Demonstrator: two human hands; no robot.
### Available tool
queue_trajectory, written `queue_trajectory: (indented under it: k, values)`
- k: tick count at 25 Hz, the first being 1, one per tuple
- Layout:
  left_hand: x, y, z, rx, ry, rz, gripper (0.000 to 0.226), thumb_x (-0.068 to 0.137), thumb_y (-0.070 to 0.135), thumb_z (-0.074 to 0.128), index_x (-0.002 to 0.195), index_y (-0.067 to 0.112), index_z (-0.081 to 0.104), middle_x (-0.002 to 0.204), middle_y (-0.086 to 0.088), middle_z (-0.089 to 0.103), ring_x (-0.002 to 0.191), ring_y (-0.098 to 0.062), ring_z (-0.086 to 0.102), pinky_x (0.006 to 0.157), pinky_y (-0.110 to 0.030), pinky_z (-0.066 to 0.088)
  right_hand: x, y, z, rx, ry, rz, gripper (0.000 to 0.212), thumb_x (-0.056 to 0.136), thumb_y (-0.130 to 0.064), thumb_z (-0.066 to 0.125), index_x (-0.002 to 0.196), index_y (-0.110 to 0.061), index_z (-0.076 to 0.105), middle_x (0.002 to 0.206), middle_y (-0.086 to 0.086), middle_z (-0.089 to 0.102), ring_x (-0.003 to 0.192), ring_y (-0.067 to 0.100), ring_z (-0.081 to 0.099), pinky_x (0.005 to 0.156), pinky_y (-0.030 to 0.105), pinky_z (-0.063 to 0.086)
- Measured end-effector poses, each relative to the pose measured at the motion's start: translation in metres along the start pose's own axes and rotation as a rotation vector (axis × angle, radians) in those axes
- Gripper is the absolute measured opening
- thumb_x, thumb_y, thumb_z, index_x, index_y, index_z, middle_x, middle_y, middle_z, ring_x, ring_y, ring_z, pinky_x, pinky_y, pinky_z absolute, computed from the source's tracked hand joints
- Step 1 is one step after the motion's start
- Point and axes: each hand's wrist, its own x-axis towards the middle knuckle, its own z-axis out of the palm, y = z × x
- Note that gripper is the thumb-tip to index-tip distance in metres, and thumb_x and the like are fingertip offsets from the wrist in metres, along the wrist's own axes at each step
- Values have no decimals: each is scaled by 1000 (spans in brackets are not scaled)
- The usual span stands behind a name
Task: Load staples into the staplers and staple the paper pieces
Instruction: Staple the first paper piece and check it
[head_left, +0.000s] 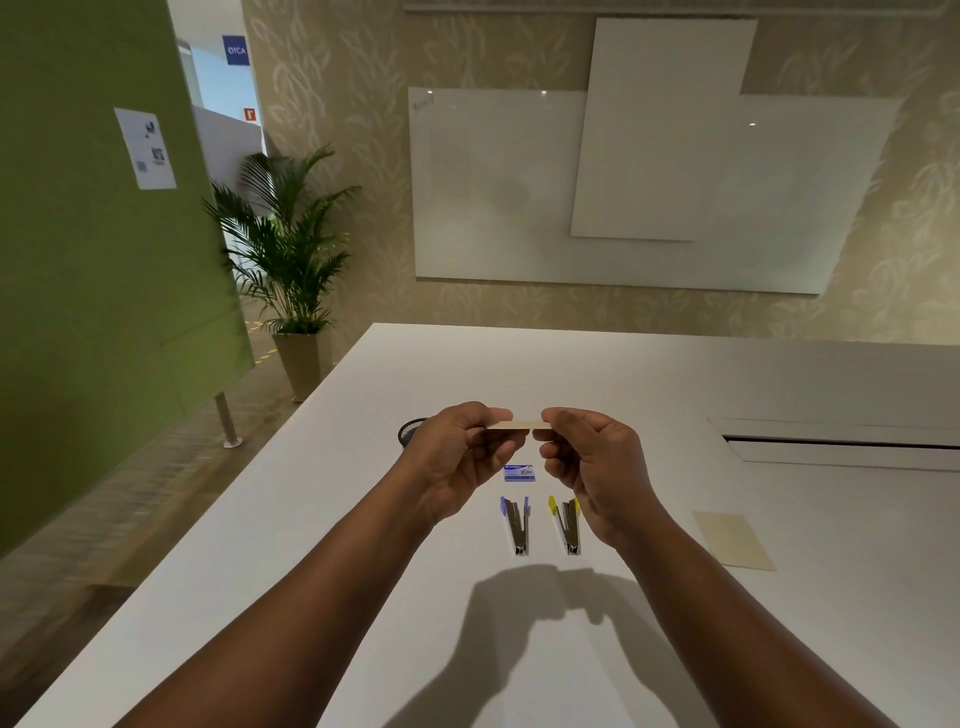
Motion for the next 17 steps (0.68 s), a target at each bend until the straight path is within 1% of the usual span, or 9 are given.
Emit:
queue_trajectory:
  k: [2,6,9,11,14,15,17]
  values:
    - [-1,0,1,33,8,13,25,94,0,55,114,-6,69,99,-25,73,74,-25,75,64,-25,63,0,1,-2,0,-2,-9,14,99,-12,65,101,-3,75,77,12,74,67,19,63,65,30,57]
    - [-2,0,2,46,23,-7,25,93,-1,55,113,-7,69,93,-22,72,68,-23,74,59,-24,62,-1,3,-2,-7,-3,-17,13,99,-10,64,102,-4,75,72,8,71,67,19,63,68,31,56]
    - [0,-1,2,9,51,-29,24,93,0,57,110,-9,69,89,-21,72,66,-23,75,57,-23,62,-2,4,-1,7,-11,-11,14,99,-11,64,101,-2,74,73,8,72,65,17,62,66,31,55]
    - [-1,-1,2,25,53,-22,22,91,1,62,110,-9,69,90,-21,74,68,-24,76,56,-24,61,-2,4,-1,12,-14,-9,14,98,-12,65,101,-2,75,75,10,72,64,17,62,65,30,55]
    - [0,-4,2,98,45,31,23,88,0,70,111,-5,70,97,-21,74,75,-28,76,60,-25,61,-2,5,-2,1,-24,-7,13,98,-12,66,101,-3,76,74,10,71,65,17,62,65,30,56]
    - [1,-5,2,117,43,43,22,88,-1,71,110,-4,71,96,-20,74,76,-29,76,62,-27,62,-2,5,-2,-8,-26,-7,13,98,-12,66,101,-4,76,73,10,70,65,18,62,65,30,56]
    - [3,-7,3,138,39,48,19,87,-3,73,105,-1,73,89,-15,76,77,-28,76,71,-30,64,-2,6,-3,-30,-29,-7,12,98,-11,65,101,-5,75,73,10,69,65,18,62,65,30,56]
